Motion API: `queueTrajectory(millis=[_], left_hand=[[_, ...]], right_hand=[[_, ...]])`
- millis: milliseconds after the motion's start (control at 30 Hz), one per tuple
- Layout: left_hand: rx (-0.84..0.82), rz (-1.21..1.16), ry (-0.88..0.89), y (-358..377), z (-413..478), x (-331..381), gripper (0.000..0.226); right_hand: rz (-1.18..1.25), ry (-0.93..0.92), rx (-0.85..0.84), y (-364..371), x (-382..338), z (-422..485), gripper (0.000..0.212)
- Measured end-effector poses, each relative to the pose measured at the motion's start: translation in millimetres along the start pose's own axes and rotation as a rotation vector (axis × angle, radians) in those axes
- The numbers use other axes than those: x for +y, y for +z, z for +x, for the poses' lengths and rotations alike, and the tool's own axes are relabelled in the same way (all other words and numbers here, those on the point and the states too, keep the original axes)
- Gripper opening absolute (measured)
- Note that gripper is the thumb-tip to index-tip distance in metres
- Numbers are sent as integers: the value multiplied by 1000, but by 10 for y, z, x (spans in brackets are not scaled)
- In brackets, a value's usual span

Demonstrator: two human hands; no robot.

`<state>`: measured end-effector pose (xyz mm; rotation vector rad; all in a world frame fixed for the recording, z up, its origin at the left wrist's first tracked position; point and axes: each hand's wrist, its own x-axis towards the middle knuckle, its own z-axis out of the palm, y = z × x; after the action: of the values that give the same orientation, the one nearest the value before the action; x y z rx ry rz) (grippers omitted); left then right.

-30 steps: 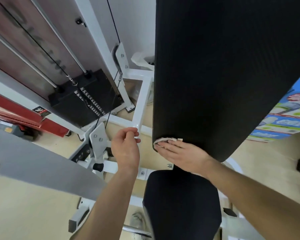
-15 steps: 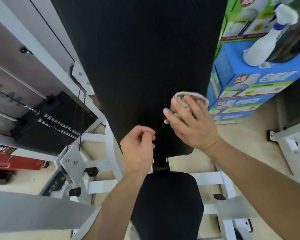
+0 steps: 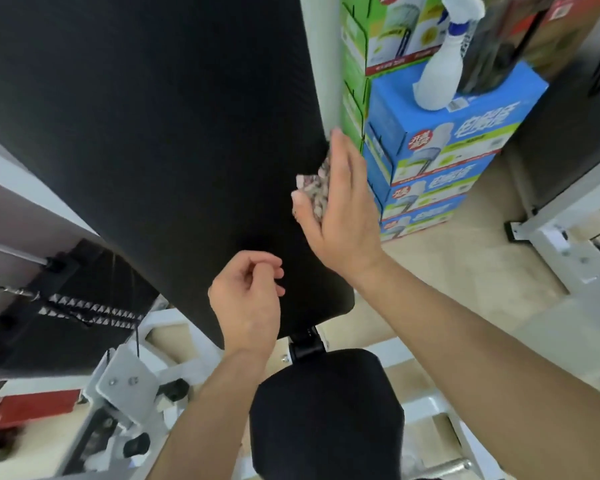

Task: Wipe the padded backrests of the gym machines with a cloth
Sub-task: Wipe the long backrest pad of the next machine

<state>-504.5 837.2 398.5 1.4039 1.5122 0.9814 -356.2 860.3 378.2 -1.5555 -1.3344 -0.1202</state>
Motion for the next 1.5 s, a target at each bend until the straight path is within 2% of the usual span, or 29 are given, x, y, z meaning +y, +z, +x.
queueTrajectory(millis=[100,200,300,400,467,567,667,900,1000,1067,1133,1200,1300,1367,1433,1500], left_hand=[[1,-29,49,50,109,182,32],[-28,-12,81,122,112,228,31],[-75,18,63,171,24,169,31],[-111,34,44,204,-78,64,31],[-133,51,28,230,-134,-11,31],[-149,55,-5,227,-196,-66,30],[-153,73,-17,165,-229,23,30],[-93,12,83,-209,-31,1009,30],[-43,-11,136,-435,143,1437,29],[-9,-20,148,-590,238,1606,28],[32,-17,123,-747,292,1639,29],[57,-12,70,-888,287,1578,29],[81,8,-23,-1075,212,1395,29],[92,17,-46,-1191,186,1307,29],[113,3,-55,-1299,219,1287,29],[145,-15,-53,-1403,278,1342,28]], right_hand=[[140,60,139,-92,-348,607,67],[197,122,235,-32,-373,603,62],[184,296,90,68,-92,-144,55],[150,556,-124,152,273,-1163,51],[118,740,-203,212,408,-1623,49],[182,900,-168,243,393,-1734,44],[239,949,-129,150,212,-1363,44],[315,589,132,-199,-779,767,44],[254,392,229,-350,-1268,1674,45],[179,278,251,-384,-1421,1923,51],[43,176,216,-310,-1366,1762,56],[-100,178,144,-192,-1170,1255,59],[-306,249,-85,-58,-861,337,67],[-427,187,-193,-10,-788,27,67],[-508,-11,-233,31,-885,198,62],[-532,-340,-249,78,-1159,692,60]])
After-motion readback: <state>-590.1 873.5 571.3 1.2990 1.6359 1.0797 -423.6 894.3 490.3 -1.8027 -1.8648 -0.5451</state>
